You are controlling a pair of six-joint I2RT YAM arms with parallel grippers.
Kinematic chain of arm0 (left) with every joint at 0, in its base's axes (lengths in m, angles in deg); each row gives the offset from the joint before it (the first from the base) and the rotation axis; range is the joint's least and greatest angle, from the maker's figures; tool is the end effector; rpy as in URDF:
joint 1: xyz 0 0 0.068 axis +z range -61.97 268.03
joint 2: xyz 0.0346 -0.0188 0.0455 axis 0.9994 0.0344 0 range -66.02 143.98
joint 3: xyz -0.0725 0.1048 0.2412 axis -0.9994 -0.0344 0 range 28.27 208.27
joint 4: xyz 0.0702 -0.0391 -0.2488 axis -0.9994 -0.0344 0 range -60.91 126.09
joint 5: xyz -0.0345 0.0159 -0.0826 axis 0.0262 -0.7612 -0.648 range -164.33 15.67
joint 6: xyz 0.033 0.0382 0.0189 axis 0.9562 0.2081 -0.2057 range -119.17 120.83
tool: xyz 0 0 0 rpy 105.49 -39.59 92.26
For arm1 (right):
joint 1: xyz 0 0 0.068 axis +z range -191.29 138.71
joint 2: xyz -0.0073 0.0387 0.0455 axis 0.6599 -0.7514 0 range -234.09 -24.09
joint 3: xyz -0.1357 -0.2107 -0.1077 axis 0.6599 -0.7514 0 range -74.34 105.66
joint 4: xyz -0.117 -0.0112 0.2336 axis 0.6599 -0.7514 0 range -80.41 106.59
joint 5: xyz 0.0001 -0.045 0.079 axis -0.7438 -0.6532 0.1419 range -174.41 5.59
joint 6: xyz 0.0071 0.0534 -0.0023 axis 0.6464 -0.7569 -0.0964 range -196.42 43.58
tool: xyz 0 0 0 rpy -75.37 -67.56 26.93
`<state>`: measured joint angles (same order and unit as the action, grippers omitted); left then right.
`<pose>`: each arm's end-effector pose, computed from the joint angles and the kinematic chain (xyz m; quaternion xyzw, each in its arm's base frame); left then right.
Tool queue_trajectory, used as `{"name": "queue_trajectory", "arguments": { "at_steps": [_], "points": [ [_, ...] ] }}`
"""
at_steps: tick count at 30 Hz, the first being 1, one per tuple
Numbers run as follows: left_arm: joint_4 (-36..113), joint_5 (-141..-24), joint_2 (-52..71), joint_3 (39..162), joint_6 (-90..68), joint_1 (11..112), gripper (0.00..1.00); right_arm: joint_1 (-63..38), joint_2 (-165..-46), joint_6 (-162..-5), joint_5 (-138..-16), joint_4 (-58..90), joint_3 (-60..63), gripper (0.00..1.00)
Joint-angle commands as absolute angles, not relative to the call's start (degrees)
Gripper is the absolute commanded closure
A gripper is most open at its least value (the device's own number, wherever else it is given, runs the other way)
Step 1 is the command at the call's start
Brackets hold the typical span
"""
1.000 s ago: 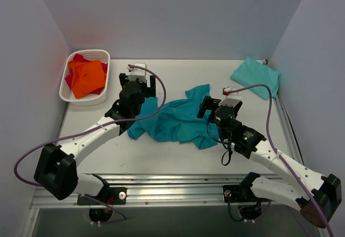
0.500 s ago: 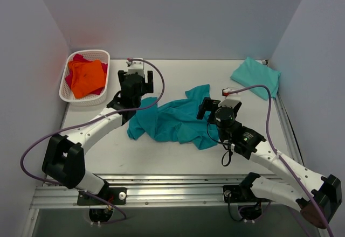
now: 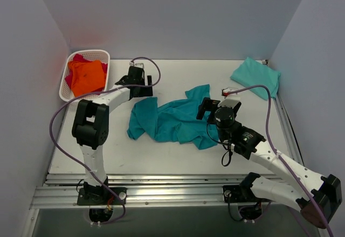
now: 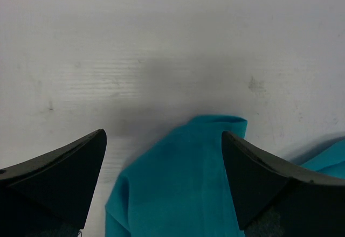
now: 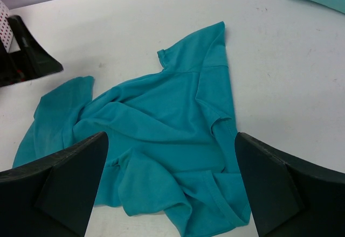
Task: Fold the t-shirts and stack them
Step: Flatten out the tshirt
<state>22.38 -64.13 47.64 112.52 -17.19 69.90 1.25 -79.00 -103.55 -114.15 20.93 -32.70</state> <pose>0.4281 -0.1336 0.2127 -0.0345 0.9139 -0.0454 0.4019 0.1772 0.1386 0.3155 0.0668 0.7503 0.1988 0.6270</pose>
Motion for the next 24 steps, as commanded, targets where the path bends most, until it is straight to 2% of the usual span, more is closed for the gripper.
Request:
{"name": "queue_trajectory", "arguments": {
  "at_steps": [1, 13, 24],
  "points": [
    [18.08, -68.52, 49.28, 118.01, -17.46, 67.03, 0.03, 1.77, -78.06, -104.19, -115.96, 22.04, -33.47, 0.00],
    [16.06, -66.86, 55.52, 122.58, -16.05, 61.75, 0.03, 1.60, -78.93, -104.37, -116.14, 22.13, -33.39, 0.00],
    [10.69, -60.27, 59.66, 126.28, -16.57, 59.82, 0.00, 1.51, -79.11, -104.72, -116.58, 22.21, -33.83, 0.00]
  ]
}}
